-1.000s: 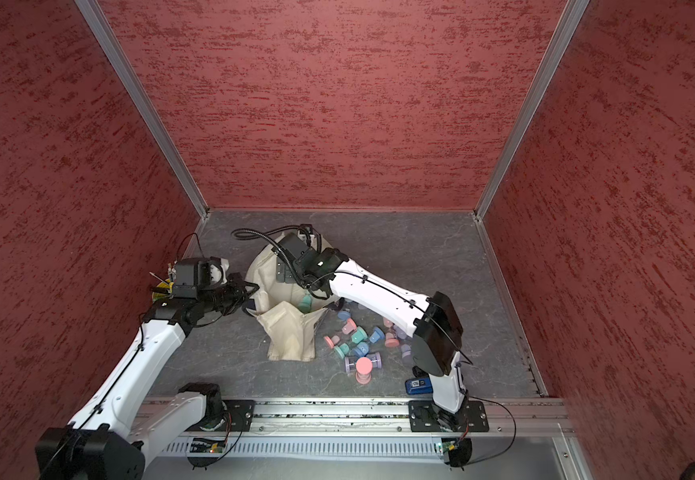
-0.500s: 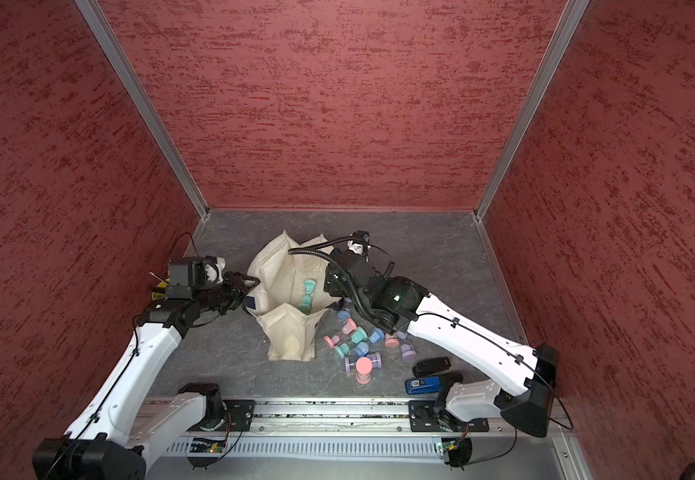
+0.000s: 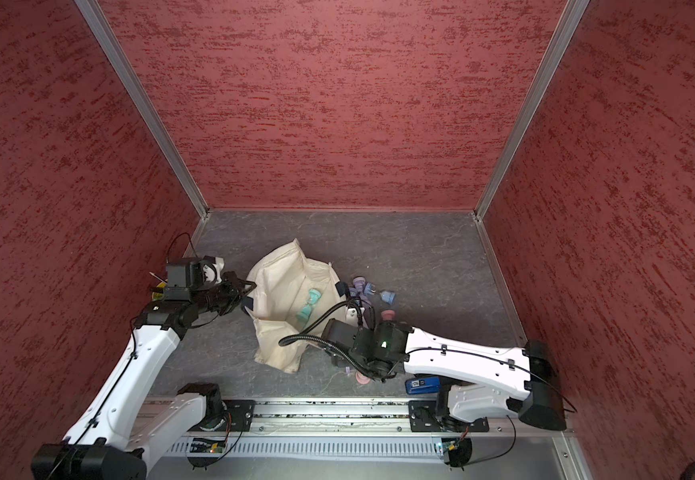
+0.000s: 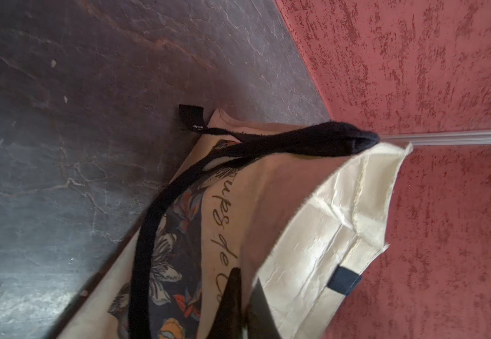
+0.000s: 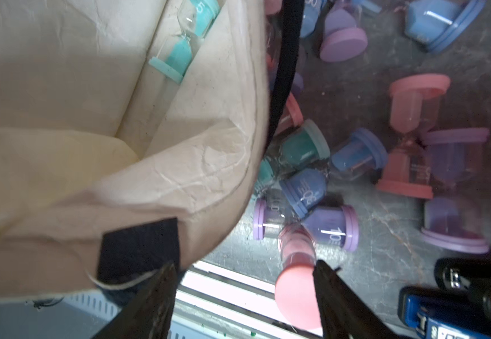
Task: Put the hourglass into the canvas bag
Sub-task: Adjust the canvas bag at the center of the board.
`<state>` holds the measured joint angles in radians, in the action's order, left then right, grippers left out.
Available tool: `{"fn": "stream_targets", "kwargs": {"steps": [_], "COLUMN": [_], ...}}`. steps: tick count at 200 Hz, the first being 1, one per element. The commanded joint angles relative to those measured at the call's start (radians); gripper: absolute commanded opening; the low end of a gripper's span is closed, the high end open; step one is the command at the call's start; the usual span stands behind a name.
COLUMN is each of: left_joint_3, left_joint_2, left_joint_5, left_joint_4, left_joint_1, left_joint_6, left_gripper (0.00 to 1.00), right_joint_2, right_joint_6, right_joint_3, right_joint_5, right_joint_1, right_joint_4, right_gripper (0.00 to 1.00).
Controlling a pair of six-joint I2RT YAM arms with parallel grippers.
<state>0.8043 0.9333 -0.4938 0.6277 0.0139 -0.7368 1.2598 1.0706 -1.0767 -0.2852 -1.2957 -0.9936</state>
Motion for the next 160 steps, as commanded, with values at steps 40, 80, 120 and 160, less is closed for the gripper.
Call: {"fn": "stream_targets", "kwargs": {"steps": [40, 80, 120, 160], "left_joint_3": [-0.008, -0.029, -0.046, -0.037], "left_joint_2": [-0.012, -0.024, -0.001, -0.003], "left_joint_5": [0.035, 0.064, 0.053, 0.056], "left_joint_4": [0.009, -0.030, -0.117, -0.105], "left_joint_1": [-0.011, -0.012, -0.008, -0.006], "left_joint_6": [-0.018, -0.089, -0.160, -0.152], "left_gripper": [0.00, 0.00, 0.00, 0.00], "right_joint_2": [-0.091, -0.072, -0.099, 0.020], "right_joint_6": [0.155, 0.175, 0.117, -0.016], "right_joint_3": [0.024, 0.006, -0.023, -0.079], "right_joint_5": [-0.018, -0.035, -0.053, 0.005], "right_joint_1": [-0.016, -0.012, 0.110, 0.315], "right_joint_4": [-0.132, -0.092, 0.078, 0.213], "right_gripper": [0.76, 0.77, 0.77, 0.67]}}
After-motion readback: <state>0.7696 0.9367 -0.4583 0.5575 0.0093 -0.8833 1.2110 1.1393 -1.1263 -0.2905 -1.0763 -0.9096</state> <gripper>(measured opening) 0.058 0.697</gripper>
